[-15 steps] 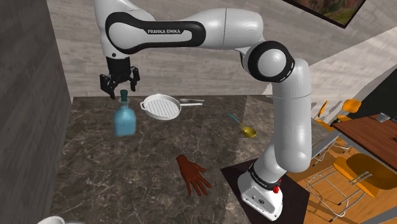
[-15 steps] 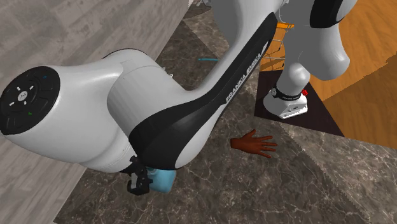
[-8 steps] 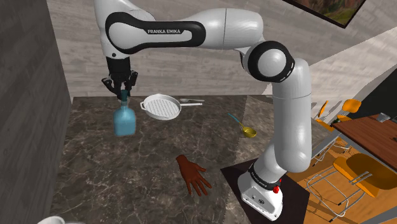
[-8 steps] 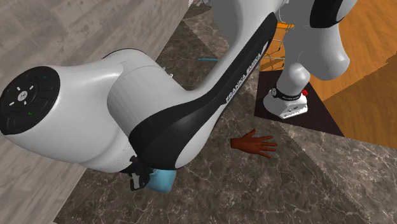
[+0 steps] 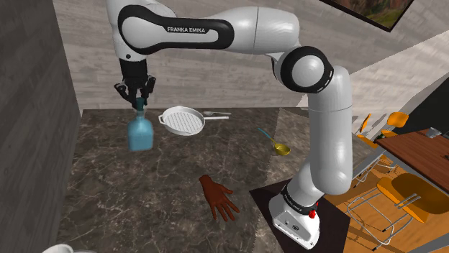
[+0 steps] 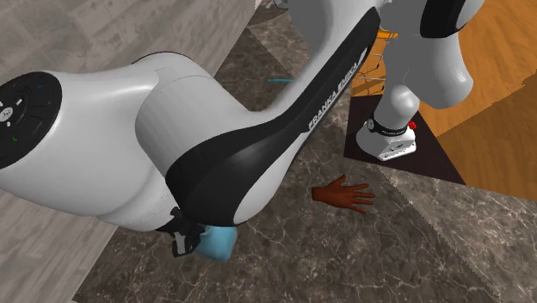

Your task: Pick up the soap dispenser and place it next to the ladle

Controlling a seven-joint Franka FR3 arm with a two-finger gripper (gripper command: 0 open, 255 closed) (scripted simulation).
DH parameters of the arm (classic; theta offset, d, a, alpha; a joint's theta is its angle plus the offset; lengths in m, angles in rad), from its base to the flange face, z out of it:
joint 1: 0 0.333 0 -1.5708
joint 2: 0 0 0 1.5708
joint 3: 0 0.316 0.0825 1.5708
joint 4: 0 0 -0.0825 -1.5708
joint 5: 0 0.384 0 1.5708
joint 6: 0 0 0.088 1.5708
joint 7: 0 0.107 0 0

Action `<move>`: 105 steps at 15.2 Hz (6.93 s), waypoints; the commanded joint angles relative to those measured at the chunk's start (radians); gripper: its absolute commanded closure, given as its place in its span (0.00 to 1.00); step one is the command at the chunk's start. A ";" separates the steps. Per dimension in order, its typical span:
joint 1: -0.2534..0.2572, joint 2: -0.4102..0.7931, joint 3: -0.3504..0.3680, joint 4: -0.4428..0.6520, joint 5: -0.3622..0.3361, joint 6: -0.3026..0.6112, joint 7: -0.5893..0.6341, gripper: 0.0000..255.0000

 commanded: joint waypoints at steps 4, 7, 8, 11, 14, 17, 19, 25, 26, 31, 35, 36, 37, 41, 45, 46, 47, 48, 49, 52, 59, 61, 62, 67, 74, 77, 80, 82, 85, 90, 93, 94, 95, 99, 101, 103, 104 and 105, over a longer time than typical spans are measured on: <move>0.007 -0.003 0.002 0.062 0.002 -0.064 -0.007 1.00; 0.014 0.001 0.002 0.110 0.002 -0.107 -0.011 1.00; 0.017 0.003 0.002 0.127 0.002 -0.122 -0.012 1.00; 0.026 0.012 0.001 0.183 -0.001 -0.168 -0.016 1.00; 0.038 0.026 0.000 0.248 -0.005 -0.218 -0.020 1.00; 0.053 0.047 -0.003 0.325 -0.011 -0.272 -0.025 1.00; 0.066 0.066 -0.005 0.385 -0.016 -0.313 -0.030 1.00; -0.071 -0.202 0.013 0.027 0.062 -0.214 -0.079 1.00; -0.092 -0.247 0.012 -0.026 0.077 -0.203 -0.094 1.00; -0.177 -0.449 -0.010 -0.236 0.147 -0.174 -0.185 1.00; -0.225 -0.590 -0.046 -0.361 0.190 -0.176 -0.269 1.00; -0.234 -0.623 -0.057 -0.388 0.199 -0.180 -0.290 1.00; -0.243 -0.655 -0.068 -0.413 0.206 -0.184 -0.312 1.00; -0.273 -0.773 -0.119 -0.498 0.225 -0.209 -0.398 1.00; -0.298 -0.876 -0.176 -0.560 0.227 -0.244 -0.485 1.00; -0.303 -0.900 -0.191 -0.573 0.225 -0.254 -0.506 1.00; -0.309 -0.922 -0.206 -0.584 0.223 -0.264 -0.528 1.00; -0.315 -0.944 -0.221 -0.594 0.219 -0.274 -0.549 1.00; -0.320 -0.964 -0.236 -0.602 0.215 -0.285 -0.571 1.00; -0.336 -1.020 -0.283 -0.621 0.197 -0.319 -0.636 1.00; -0.373 -1.116 -0.397 -0.625 0.135 -0.400 -0.792 1.00; -0.383 -1.135 -0.431 -0.616 0.113 -0.422 -0.839 1.00; -0.388 -1.142 -0.448 -0.609 0.101 -0.433 -0.862 1.00; -0.396 -1.176 -0.480 -0.657 0.080 -0.415 -0.899 1.00; -0.397 -1.223 -0.484 -0.790 0.077 -0.329 -0.887 1.00; -0.398 -1.240 -0.486 -0.844 0.075 -0.292 -0.882 1.00; -0.398 -1.256 -0.488 -0.896 0.074 -0.256 -0.878 1.00; -0.398 -1.266 -0.490 -0.930 0.072 -0.231 -0.875 1.00; -0.399 -1.278 -0.493 -0.980 0.070 -0.195 -0.870 1.00; -0.400 -1.296 -0.497 -1.059 0.066 -0.134 -0.863 1.00; -0.401 -1.305 -0.500 -1.105 0.063 -0.097 -0.859 1.00; -0.402 -1.307 -0.501 -1.120 0.062 -0.084 -0.858 1.00; -0.402 -1.309 -0.502 -1.135 0.061 -0.072 -0.856 1.00; -0.403 -1.316 -0.507 -1.192 0.056 -0.021 -0.851 1.00; -0.404 -1.318 -0.509 -1.220 0.054 0.005 -0.848 1.00; -0.405 -1.319 -0.512 -1.248 0.051 0.031 -0.845 1.00; -0.406 -1.319 -0.513 -1.261 0.050 0.045 -0.844 1.00; -0.406 -1.319 -0.515 -1.274 0.048 0.058 -0.842 1.00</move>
